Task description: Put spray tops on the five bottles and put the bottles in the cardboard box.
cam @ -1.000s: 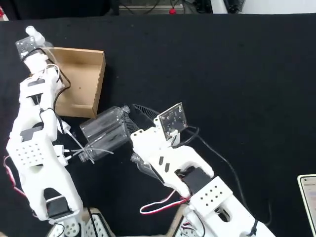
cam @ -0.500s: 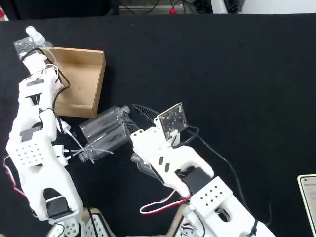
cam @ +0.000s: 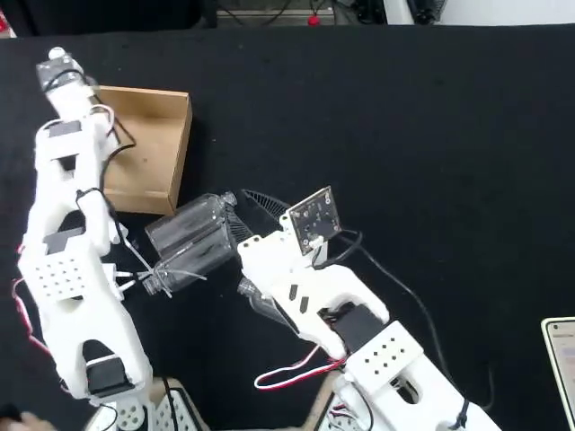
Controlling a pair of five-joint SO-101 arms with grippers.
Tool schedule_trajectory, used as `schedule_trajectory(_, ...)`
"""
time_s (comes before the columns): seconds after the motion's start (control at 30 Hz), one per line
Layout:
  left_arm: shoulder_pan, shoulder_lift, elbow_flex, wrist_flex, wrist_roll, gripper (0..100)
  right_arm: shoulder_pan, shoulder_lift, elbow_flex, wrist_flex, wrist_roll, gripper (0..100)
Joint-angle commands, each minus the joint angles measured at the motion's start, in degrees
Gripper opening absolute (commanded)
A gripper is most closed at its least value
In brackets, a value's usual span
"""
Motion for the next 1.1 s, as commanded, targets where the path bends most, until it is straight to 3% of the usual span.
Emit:
schedule_trajectory(0.0, 2.7, -0.4, -3.2, -3.0, 0.5, 5, -0.4, 0.0, -0.5, -1.6, -0.3, 10.2)
schedule_trajectory(0.3, 2.6, -0.4, -2.6, -10.3, 0.5, 5, -0.4, 0.0, -0.6, -1.6, -0.3, 10.2)
schedule_trajectory(1.07, 2.9, 1.1, -3.2, -8.6, 0.5, 5, -0.4, 0.0, -0.6, -1.6, -0.3, 10.2)
